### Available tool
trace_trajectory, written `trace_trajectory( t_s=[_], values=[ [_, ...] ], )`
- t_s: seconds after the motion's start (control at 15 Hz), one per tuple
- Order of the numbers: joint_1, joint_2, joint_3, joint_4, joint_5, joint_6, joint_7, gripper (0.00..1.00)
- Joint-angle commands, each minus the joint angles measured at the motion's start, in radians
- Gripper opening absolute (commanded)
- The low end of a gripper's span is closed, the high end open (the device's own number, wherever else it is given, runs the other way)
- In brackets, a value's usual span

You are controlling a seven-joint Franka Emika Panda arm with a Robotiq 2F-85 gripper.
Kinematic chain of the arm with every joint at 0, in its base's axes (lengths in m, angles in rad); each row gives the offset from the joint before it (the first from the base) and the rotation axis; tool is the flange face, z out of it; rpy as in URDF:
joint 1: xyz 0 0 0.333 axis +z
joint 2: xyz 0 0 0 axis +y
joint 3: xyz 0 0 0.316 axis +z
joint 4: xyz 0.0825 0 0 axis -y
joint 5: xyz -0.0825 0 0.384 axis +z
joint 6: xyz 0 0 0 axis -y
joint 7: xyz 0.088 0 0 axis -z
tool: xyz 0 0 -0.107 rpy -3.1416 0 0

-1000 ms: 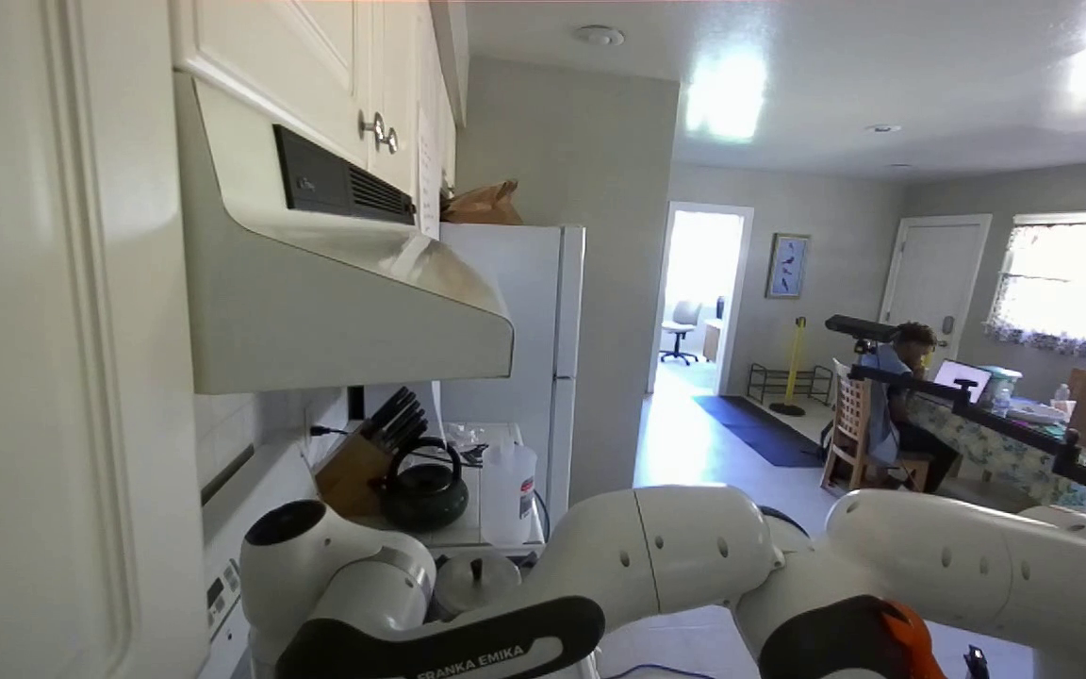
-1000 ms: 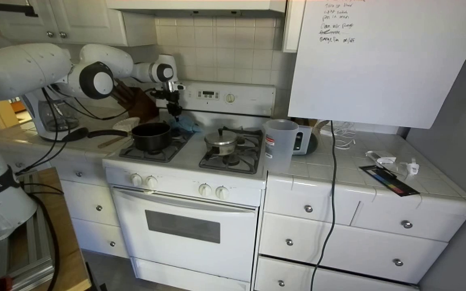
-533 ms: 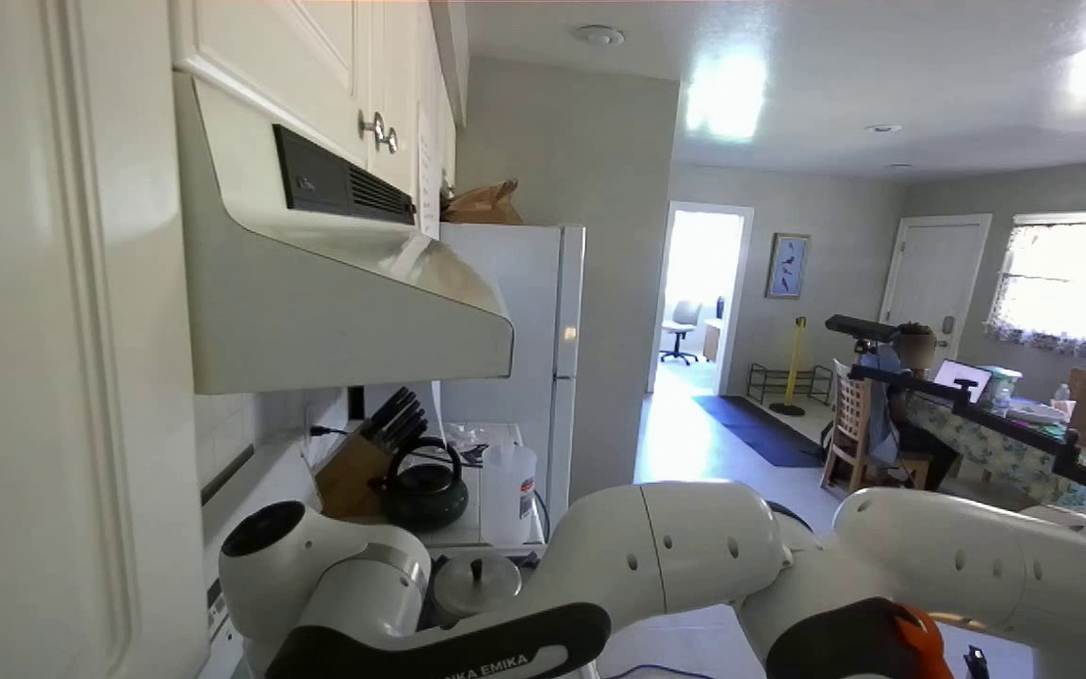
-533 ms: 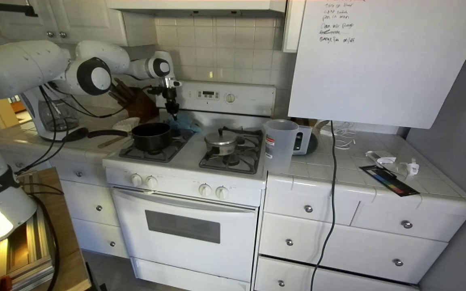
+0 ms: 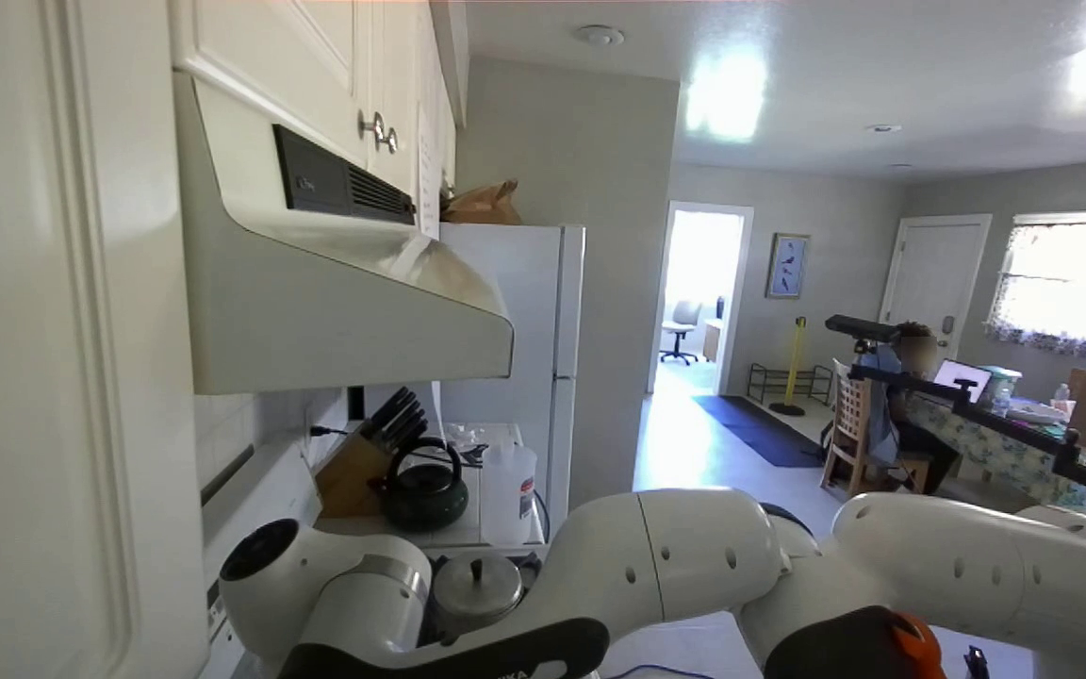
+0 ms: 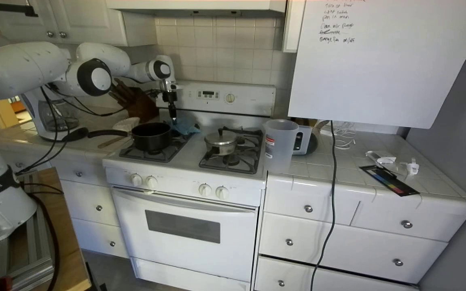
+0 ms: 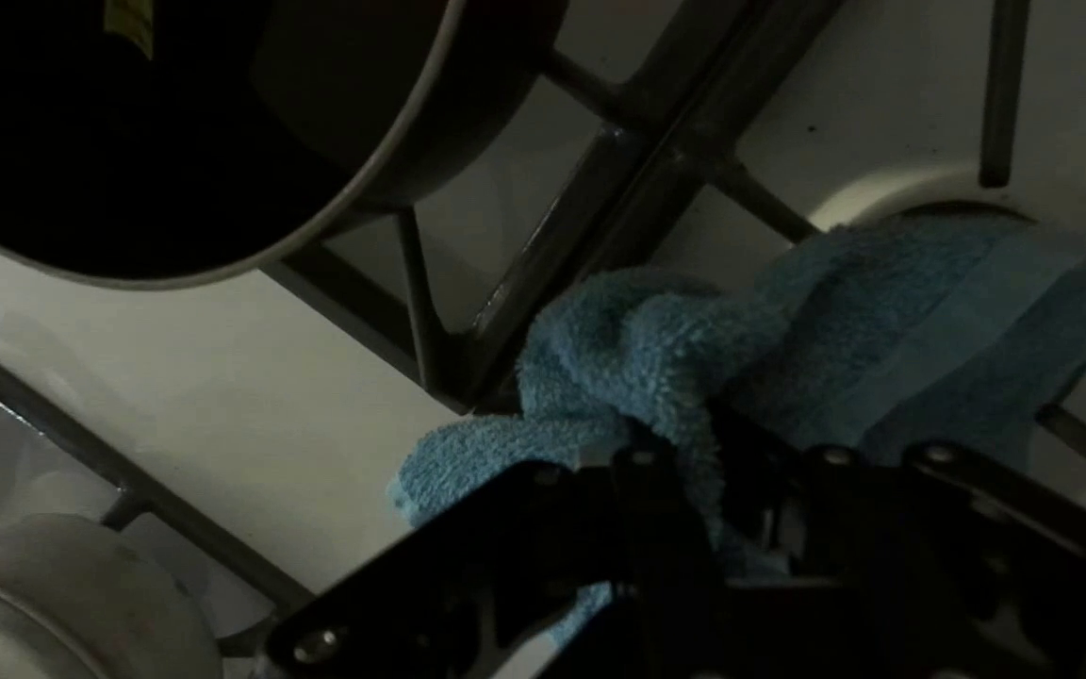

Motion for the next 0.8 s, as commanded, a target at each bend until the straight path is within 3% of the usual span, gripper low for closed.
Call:
trace_trajectory(
  t_s=[0.0, 0.47, 0.67, 0.73],
  values=[
    [0.007, 0.007, -0.029, 0.013, -0.07, -0.054, 0.038, 0.03],
    [0.006, 0.014, -0.05, 0.021, -0.179, 0.012, -0.226, 0.03],
    [-0.013, 0.016, -0.032, 0.021, -0.147, 0.071, -0.197, 0.03],
    [-0.004, 0.014, -0.04, 0.021, -0.157, 0.029, -0.213, 0.03]
  ],
)
